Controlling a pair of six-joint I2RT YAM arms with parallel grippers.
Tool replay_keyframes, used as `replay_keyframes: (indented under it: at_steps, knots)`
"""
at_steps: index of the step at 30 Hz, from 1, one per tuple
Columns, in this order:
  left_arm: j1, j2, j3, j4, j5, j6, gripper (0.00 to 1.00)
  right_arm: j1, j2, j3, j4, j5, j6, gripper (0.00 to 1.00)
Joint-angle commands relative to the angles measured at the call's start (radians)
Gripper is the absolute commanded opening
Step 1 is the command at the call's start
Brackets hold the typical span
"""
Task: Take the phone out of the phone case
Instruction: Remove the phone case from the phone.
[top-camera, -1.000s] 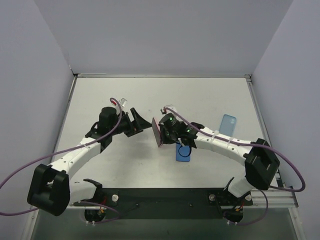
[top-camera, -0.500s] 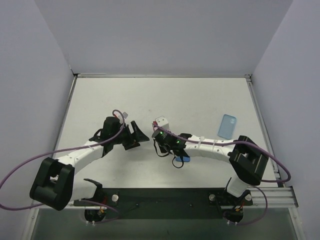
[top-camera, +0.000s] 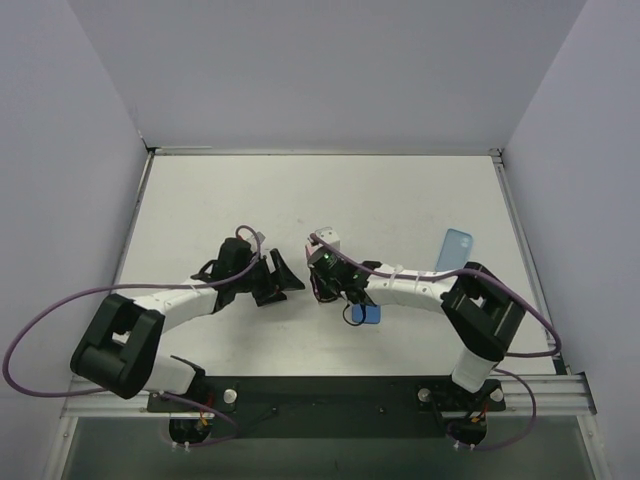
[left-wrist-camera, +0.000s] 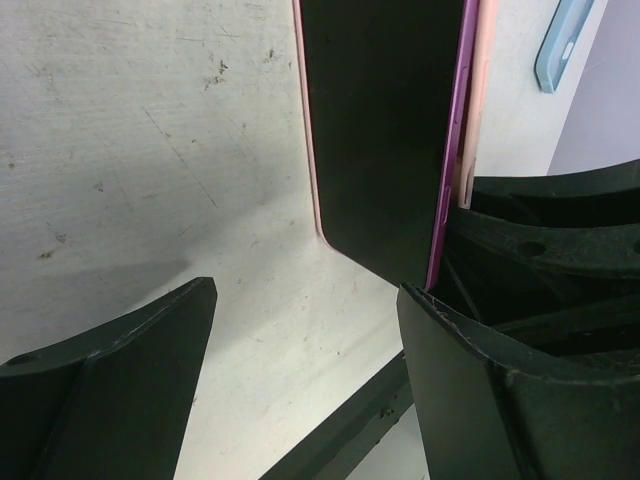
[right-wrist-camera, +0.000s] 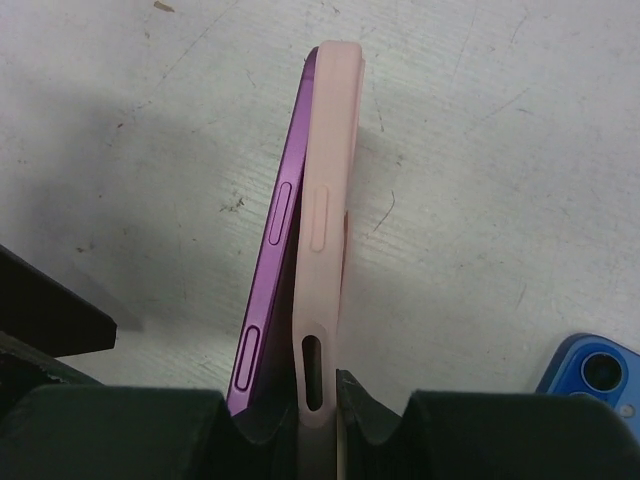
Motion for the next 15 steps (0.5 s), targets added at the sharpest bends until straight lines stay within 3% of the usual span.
replay_keyframes:
  at_steps: [1,7,11,15]
  knots:
    - [-0.003,0.024,0.041,0.078,-0.017,-0.009,0.84,-0.029,0.082,-0.034,0.089,-0.095,0.05,0.14]
    - [-0.004,0.065,0.056,0.168,-0.019,-0.058,0.84,-0.029,0.099,-0.015,0.078,-0.107,0.045,0.15]
    - [-0.012,0.09,0.062,0.218,-0.014,-0.071,0.91,-0.026,0.097,-0.003,0.059,-0.109,0.033,0.19]
    - [-0.012,0.121,0.075,0.219,-0.038,-0.077,0.91,-0.014,0.094,-0.003,0.056,-0.095,0.022,0.22]
